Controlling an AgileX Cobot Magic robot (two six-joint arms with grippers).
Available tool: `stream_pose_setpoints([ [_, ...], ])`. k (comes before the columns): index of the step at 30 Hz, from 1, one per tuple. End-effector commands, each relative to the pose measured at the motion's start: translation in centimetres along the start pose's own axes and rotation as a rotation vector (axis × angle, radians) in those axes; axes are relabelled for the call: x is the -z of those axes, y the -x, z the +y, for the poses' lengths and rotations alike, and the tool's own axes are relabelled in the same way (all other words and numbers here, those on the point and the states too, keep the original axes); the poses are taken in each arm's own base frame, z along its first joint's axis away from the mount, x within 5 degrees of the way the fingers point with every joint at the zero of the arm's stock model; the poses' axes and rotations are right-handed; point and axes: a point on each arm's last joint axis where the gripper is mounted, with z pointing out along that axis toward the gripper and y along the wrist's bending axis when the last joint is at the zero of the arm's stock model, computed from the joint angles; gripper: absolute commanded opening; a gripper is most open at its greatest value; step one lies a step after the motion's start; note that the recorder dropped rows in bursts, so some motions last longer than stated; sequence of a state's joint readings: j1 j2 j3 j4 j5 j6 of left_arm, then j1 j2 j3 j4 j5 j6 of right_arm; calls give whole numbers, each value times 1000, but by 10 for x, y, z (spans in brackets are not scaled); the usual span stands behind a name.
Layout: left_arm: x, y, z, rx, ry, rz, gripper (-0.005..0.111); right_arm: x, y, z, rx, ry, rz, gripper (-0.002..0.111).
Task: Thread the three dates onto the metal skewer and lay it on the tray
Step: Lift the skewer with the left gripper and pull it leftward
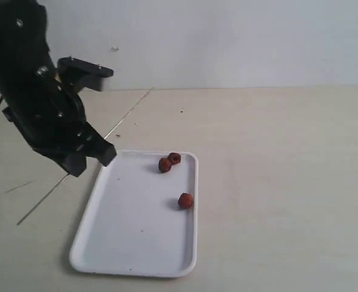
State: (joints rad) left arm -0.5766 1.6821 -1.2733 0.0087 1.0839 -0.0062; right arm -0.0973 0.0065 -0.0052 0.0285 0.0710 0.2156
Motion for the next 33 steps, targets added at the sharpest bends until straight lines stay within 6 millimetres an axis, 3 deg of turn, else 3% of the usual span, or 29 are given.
stream_pose_setpoints([
  [1, 18, -11, 5, -202, -237, -19, 0, 0, -1, -1, 6, -5, -10, 0],
  [4, 21, -14, -1, -414, -342, -34, 0, 0, -1, -1, 6, -5, -10, 0],
  [11, 17, -17, 0, -504, -342, -35, 0, 0, -1, -1, 6, -5, -10, 0],
  [15, -6, -32, 5, -583, -283, 21, 0, 0, -1, -1, 6, -5, -10, 0],
  [21, -10, -36, 10, -615, -245, 75, 0, 0, -1, -1, 6, -5, -10, 0],
  [23, -11, -37, 15, -640, -202, 96, 0, 0, 3, 0, 6, 3, -49, 0],
  [27, -24, -52, 41, -637, -172, 134, 0, 2, 17, 3, -1, 39, -210, 0],
  [33, -30, -61, 71, -583, -151, -59, 0, 8, 34, 7, -63, 94, -396, 0],
])
